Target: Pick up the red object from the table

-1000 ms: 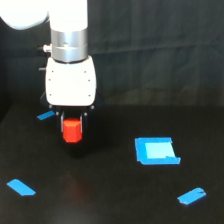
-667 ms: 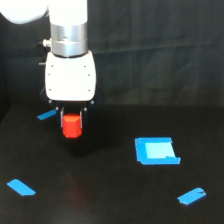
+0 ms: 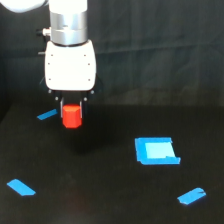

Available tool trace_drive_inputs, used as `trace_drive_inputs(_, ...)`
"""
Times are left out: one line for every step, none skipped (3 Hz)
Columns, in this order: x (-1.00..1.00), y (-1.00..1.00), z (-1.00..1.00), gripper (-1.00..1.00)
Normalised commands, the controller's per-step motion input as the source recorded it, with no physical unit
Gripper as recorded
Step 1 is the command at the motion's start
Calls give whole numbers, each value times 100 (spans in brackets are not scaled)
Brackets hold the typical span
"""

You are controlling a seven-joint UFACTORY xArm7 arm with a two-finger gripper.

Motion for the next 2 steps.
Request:
trace_drive_inputs(19, 1, 48, -100)
trace_drive_inputs(5, 0, 35, -100)
